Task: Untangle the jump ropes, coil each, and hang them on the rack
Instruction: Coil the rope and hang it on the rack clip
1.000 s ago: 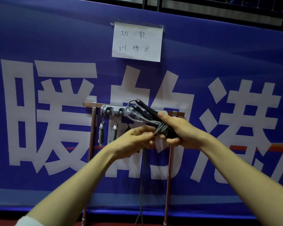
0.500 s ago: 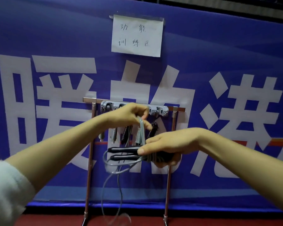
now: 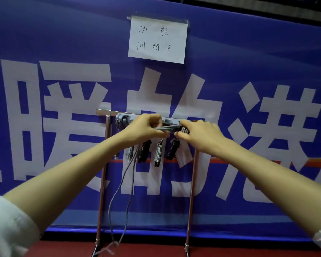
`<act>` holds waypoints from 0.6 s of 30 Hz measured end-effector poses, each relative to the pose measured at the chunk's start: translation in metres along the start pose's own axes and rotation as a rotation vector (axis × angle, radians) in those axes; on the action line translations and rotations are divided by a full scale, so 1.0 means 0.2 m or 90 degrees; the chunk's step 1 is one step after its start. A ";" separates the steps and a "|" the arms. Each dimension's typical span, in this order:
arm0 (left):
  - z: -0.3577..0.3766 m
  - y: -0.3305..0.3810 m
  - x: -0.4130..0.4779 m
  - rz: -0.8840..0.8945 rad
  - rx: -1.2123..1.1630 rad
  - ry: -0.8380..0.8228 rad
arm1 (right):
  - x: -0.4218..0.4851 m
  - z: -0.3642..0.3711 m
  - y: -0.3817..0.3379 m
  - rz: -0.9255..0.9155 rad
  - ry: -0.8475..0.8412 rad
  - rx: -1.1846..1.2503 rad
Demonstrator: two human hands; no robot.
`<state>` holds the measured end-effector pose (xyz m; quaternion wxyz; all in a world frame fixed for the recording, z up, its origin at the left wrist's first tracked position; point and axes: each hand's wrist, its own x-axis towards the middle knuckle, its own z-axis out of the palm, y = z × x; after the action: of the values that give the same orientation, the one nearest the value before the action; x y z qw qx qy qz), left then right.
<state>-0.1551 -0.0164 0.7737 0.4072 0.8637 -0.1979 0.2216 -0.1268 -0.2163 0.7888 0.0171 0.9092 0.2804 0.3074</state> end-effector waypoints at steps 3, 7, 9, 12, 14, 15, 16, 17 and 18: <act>0.02 0.03 -0.05 -0.112 -0.175 -0.228 | 0.00 0.00 -0.01 -0.045 0.110 -0.154; 0.11 0.04 -0.07 -0.264 -0.529 -0.282 | 0.03 0.04 0.00 -0.091 0.208 -0.208; 0.15 0.04 -0.05 -0.279 -0.646 -0.224 | 0.04 0.07 0.01 -0.099 0.253 -0.241; 0.17 0.02 -0.03 -0.261 -0.686 -0.153 | 0.02 0.08 0.02 -0.107 0.235 -0.244; 0.18 -0.01 -0.02 -0.186 -0.598 -0.079 | 0.02 0.09 0.03 -0.097 0.197 -0.235; 0.18 -0.01 -0.02 -0.137 -0.505 -0.020 | 0.02 0.09 0.04 -0.091 0.168 -0.216; 0.17 -0.01 -0.02 -0.087 -0.390 0.049 | 0.01 0.09 0.04 -0.082 0.135 -0.192; 0.17 -0.01 -0.02 -0.037 -0.260 0.123 | 0.01 0.10 0.04 -0.079 0.109 -0.176; 0.17 0.00 -0.02 0.024 -0.124 0.192 | 0.00 0.11 0.04 -0.076 0.093 -0.157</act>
<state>-0.1498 -0.0429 0.7521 0.5096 0.7733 -0.1713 0.3362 -0.1099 -0.2190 0.7722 0.1267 0.8570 0.2947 0.4032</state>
